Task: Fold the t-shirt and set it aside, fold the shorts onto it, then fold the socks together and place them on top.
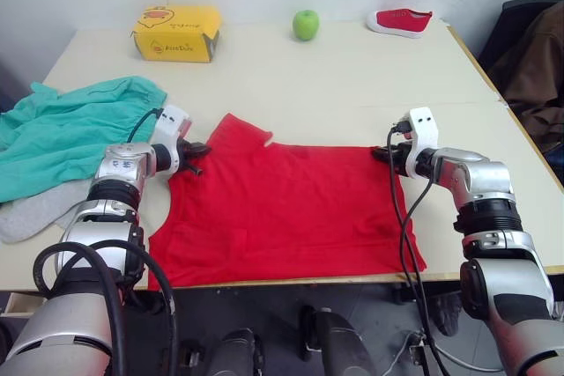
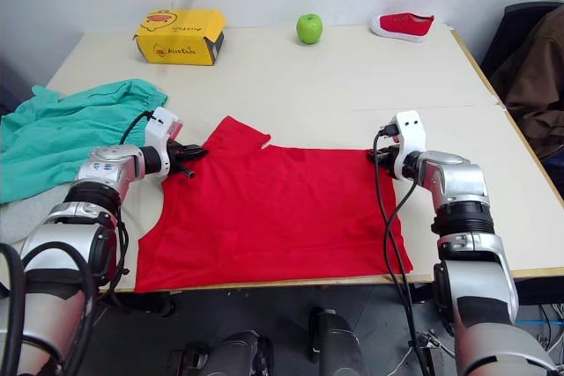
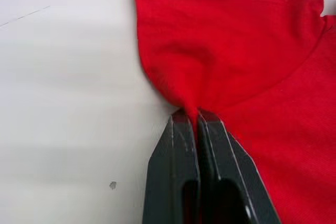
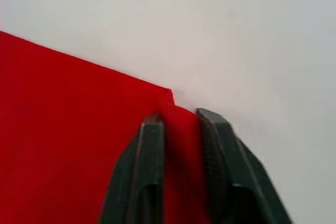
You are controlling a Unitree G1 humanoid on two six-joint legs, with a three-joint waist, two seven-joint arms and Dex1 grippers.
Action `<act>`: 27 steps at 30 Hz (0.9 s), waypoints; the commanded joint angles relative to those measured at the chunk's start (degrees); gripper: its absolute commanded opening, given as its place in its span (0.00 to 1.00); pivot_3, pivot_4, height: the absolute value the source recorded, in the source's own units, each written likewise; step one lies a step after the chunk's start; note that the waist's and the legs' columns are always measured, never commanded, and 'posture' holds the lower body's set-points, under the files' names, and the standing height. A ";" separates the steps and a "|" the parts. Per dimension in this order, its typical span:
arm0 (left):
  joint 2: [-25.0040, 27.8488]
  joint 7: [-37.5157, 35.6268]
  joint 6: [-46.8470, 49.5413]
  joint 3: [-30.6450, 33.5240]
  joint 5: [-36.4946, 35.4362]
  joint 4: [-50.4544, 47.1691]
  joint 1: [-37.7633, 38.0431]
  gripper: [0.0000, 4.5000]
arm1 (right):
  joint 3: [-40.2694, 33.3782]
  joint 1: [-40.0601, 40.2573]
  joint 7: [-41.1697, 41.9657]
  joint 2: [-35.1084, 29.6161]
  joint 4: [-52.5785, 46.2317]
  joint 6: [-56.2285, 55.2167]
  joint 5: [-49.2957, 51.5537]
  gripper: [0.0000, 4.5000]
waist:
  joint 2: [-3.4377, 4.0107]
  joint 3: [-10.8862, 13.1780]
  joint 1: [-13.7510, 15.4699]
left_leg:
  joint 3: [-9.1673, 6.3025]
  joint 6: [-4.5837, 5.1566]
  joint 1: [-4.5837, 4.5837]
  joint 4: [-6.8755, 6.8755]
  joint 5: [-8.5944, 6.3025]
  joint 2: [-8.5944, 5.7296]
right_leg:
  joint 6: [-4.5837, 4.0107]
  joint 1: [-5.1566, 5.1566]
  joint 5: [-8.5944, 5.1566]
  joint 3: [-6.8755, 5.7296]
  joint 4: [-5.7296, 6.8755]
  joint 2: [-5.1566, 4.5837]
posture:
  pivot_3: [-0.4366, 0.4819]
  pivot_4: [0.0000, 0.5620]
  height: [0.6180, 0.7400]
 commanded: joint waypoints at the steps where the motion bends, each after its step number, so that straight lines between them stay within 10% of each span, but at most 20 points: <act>1: 1.10 -0.49 -0.07 0.70 0.42 0.34 0.97 0.00 | 0.65 1.27 1.69 -0.39 -3.62 -1.57 -0.05 0.01 | 0.00 0.00 -0.04 | 0.00 0.00 0.00 0.00 0.00 0.00 | 0.00 0.00 0.00 0.00 0.00 0.00 | 0.48 0.27 1.00; 27: 3.69 -6.69 -13.83 2.82 -0.36 -9.41 9.52 0.00 | 0.34 26.20 20.46 -8.93 -23.92 -34.53 0.78 0.01 | -0.02 0.01 0.03 | 0.05 -0.03 0.02 -0.05 -0.02 0.00 | 0.00 0.02 0.00 0.01 -0.10 0.03 | 0.48 0.27 1.00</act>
